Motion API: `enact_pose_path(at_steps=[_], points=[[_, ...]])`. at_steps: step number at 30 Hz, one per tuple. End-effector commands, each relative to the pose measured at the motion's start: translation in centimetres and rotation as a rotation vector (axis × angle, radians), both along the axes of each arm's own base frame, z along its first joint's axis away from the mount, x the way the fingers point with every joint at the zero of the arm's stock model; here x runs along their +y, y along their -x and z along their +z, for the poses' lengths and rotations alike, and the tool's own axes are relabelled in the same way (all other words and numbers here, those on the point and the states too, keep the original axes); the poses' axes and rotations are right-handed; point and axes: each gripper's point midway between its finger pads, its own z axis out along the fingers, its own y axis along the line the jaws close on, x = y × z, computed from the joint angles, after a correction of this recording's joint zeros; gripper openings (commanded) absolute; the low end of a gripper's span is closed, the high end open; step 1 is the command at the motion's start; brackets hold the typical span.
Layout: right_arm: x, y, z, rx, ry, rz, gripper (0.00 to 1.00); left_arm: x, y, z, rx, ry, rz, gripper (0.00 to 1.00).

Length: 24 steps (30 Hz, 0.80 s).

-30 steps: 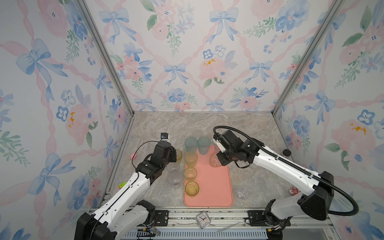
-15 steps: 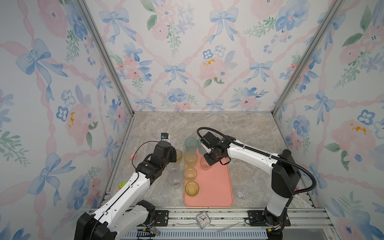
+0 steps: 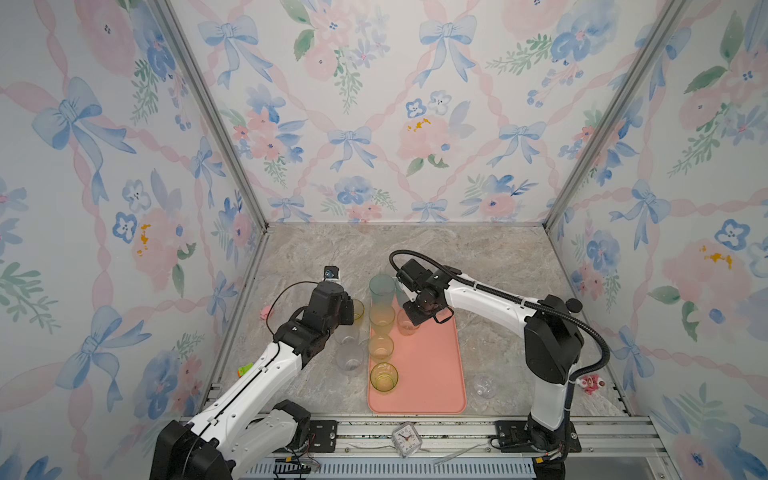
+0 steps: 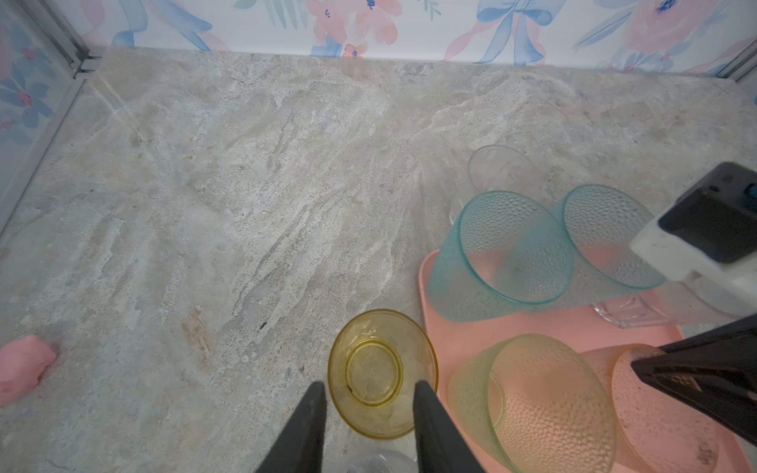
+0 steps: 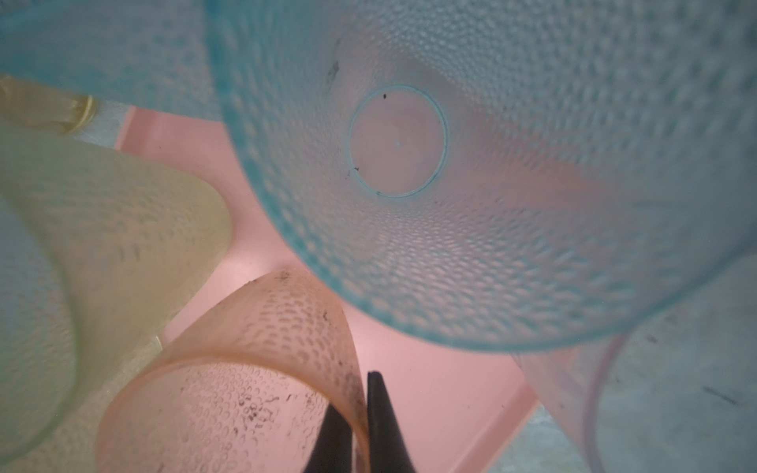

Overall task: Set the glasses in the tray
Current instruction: 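Lower the orange cup onto the tray and open the right gripper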

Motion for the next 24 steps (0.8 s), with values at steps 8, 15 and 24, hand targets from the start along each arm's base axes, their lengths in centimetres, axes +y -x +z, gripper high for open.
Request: enact_pose_path(at_steps=[8,15,24], points=[[-0.4,-1.4,-0.8,-0.003,0.028,-0.010,0.03,0.2,-0.5,0.2,-0.010,-0.019,0.003,0.39],[-0.4,-1.8,-1.5,0.004,0.027,-0.014,0.05,0.2,-0.6,0.3,-0.011,-0.020,0.004,0.41],[-0.6,-1.7,-0.8,-0.003,0.016,-0.014,0.21,0.2,-0.6,0.3,-0.010,-0.018,0.003,0.42]])
